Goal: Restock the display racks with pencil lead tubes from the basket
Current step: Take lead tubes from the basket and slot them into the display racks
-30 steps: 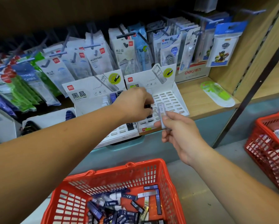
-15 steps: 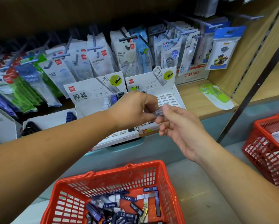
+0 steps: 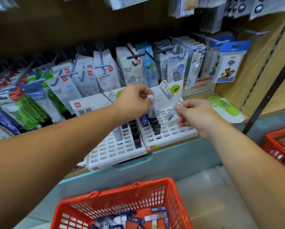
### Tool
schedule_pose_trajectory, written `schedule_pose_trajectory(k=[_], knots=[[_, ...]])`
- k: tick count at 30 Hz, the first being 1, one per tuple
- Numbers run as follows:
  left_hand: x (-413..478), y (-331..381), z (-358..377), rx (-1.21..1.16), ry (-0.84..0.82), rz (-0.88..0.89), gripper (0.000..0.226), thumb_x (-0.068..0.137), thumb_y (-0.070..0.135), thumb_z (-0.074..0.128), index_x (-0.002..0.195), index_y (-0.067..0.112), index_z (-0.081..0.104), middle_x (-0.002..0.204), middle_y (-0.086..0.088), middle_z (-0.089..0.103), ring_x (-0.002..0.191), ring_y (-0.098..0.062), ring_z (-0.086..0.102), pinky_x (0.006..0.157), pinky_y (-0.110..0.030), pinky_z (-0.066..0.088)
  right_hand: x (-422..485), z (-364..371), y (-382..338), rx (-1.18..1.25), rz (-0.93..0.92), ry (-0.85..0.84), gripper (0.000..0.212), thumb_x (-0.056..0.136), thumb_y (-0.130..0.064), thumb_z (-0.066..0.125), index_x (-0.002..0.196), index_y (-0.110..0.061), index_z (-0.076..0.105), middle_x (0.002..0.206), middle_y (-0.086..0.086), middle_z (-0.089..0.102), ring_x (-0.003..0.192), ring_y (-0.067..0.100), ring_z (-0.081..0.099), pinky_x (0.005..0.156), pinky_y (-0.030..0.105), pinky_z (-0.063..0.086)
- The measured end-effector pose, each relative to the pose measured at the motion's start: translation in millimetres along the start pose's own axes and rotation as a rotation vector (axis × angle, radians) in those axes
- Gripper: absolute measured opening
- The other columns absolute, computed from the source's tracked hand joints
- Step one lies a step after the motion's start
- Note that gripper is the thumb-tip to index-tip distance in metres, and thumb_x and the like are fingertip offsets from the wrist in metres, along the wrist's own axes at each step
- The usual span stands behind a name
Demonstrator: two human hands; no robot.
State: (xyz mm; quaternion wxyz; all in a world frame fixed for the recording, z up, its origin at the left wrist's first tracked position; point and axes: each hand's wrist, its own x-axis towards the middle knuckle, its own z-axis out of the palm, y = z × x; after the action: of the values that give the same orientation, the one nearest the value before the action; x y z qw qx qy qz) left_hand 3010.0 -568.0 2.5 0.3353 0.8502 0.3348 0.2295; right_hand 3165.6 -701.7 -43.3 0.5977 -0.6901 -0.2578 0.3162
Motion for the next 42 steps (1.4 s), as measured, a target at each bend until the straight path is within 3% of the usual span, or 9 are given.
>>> schedule_pose_trajectory(k=[4,9,12,17,20,28,34,40,42], knots=[[16,1,10,-0.047,0.018,0.031,0.009,0.093,0.014,0.075,0.102,0.015,0.075,0.096,-0.01,0.075,0.081,-0.019,0.071,0.086,-0.04,0.06,18,8,14,-0.133,-0.153,0.078,0.017,0.098,-0.014,0.067,0.081,-0.017,0.068,0.074,0.005,0.066,0.058,0.013,0.062,0.056,0.027,0.058],[30,-9,21,0.077,-0.021,0.043,0.017,0.087,0.016,0.082,0.102,0.02,0.077,0.094,0.002,0.076,0.087,-0.012,0.073,0.086,-0.031,0.061,31,6,32,-0.128,-0.265,0.072,0.019,0.086,-0.005,0.08,0.085,-0.021,0.071,0.075,0.012,0.07,0.065,0.019,0.071,0.076,0.051,0.063],[31,-15,29,0.162,-0.043,0.048,0.015,0.086,0.015,0.082,0.098,0.02,0.075,0.09,0.003,0.075,0.084,-0.013,0.073,0.081,-0.03,0.061,36,7,35,-0.102,-0.301,0.05,0.025,0.083,-0.002,0.081,0.083,-0.02,0.065,0.078,0.022,0.069,0.065,0.023,0.069,0.078,0.053,0.062],[29,-21,41,0.214,-0.032,0.046,0.011,0.084,0.011,0.079,0.086,0.021,0.075,0.084,0.006,0.075,0.081,-0.014,0.071,0.078,-0.031,0.059,45,14,44,-0.143,-0.349,-0.037,0.034,0.081,0.003,0.081,0.074,-0.027,0.066,0.078,0.012,0.071,0.064,0.017,0.064,0.076,0.046,0.063],[30,-21,42,0.181,-0.017,0.021,0.011,0.084,0.014,0.083,0.086,0.021,0.075,0.083,0.007,0.075,0.078,-0.011,0.07,0.075,-0.027,0.059,49,16,46,-0.149,-0.399,-0.074,0.037,0.084,0.008,0.077,0.073,-0.025,0.061,0.079,0.007,0.069,0.063,0.006,0.061,0.069,0.03,0.058],[31,-20,41,0.277,-0.072,0.026,0.005,0.084,0.018,0.08,0.081,0.02,0.076,0.078,0.007,0.074,0.075,-0.012,0.067,0.069,-0.025,0.055,60,18,45,-0.318,-0.526,-0.155,0.036,0.085,0.007,0.073,0.075,-0.027,0.064,0.077,-0.006,0.068,0.071,0.008,0.06,0.076,0.027,0.052],[27,-10,40,0.43,-0.171,0.052,0.03,0.092,0.006,0.056,0.104,0.022,0.078,0.083,0.011,0.066,0.082,-0.016,0.061,0.064,-0.019,0.045,57,22,45,-0.37,-0.548,-0.166,0.044,0.086,0.008,0.07,0.076,-0.034,0.064,0.075,-0.013,0.067,0.067,-0.003,0.057,0.073,0.014,0.045],[11,-13,20,0.381,-0.059,0.102,0.029,0.095,0.007,0.058,0.114,0.018,0.076,0.108,0.003,0.075,0.101,-0.014,0.068,0.092,-0.026,0.053,53,27,51,-0.52,-0.491,-0.125,0.018,0.088,-0.014,0.079,0.099,-0.028,0.079,0.086,-0.005,0.071,0.074,0.013,0.064,0.08,0.032,0.057],[4,-13,9,0.383,-0.037,0.116,0.027,0.095,0.008,0.059,0.113,0.018,0.077,0.107,0.003,0.076,0.101,-0.014,0.068,0.094,-0.028,0.054,50,24,47,-0.592,-0.495,-0.098,0.027,0.088,-0.022,0.08,0.114,-0.029,0.077,0.091,-0.006,0.066,0.072,0.012,0.057,0.082,0.033,0.056]])
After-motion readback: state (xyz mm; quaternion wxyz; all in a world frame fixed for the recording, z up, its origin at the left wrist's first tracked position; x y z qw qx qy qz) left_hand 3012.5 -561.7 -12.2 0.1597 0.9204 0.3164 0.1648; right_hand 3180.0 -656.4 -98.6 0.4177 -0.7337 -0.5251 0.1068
